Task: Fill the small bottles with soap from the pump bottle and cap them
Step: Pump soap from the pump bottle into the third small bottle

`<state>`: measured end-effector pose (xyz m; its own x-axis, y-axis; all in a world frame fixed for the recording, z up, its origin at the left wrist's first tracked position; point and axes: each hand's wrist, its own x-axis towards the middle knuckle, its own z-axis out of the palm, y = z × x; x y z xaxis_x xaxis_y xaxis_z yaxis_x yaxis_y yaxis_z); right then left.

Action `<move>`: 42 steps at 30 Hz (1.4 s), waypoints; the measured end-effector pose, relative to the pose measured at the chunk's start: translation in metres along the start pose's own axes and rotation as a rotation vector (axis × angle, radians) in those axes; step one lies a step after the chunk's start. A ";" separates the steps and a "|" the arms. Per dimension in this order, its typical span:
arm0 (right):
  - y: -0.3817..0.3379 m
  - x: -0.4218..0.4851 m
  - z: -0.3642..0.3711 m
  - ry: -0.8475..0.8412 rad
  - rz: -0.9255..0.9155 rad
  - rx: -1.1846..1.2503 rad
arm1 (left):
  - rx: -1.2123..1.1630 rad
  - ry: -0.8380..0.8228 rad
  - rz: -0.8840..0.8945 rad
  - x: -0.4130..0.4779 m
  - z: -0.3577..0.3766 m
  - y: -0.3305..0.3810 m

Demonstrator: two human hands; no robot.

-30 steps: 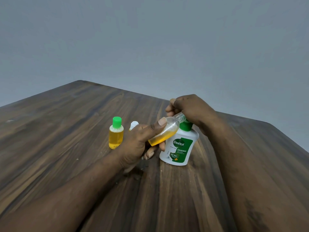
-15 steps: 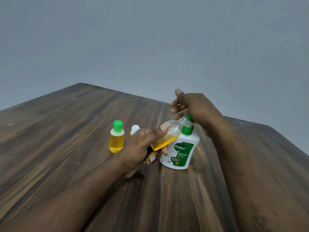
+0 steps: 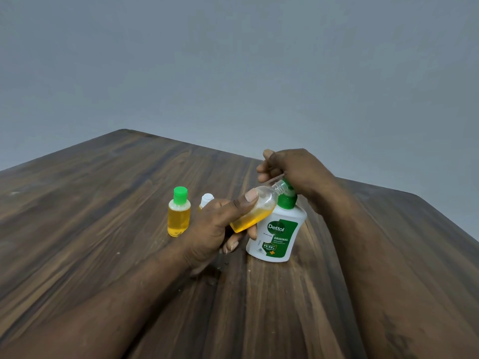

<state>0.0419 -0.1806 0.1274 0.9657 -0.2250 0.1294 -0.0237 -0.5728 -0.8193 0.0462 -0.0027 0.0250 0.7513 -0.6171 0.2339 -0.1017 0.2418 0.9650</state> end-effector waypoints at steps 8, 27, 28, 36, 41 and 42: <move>-0.007 -0.002 -0.013 0.061 -0.050 0.010 | 0.007 -0.023 0.011 -0.001 0.000 0.000; 0.000 -0.003 -0.005 -0.090 -0.039 -0.080 | 0.023 -0.018 0.003 -0.001 0.000 0.000; -0.001 -0.003 -0.006 -0.071 -0.062 -0.083 | 0.018 -0.020 0.003 -0.002 0.000 0.000; -0.005 -0.003 -0.010 0.018 -0.041 -0.005 | 0.005 -0.035 0.004 0.000 0.000 -0.001; 0.001 -0.002 -0.004 -0.098 0.025 -0.091 | 0.020 -0.012 0.011 0.000 0.001 -0.001; 0.003 -0.002 -0.002 -0.112 0.038 -0.093 | 0.027 -0.004 0.009 0.000 0.000 -0.001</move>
<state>0.0394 -0.1836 0.1259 0.9863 -0.1621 0.0318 -0.0801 -0.6373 -0.7665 0.0459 -0.0030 0.0244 0.7474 -0.6184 0.2429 -0.1260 0.2270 0.9657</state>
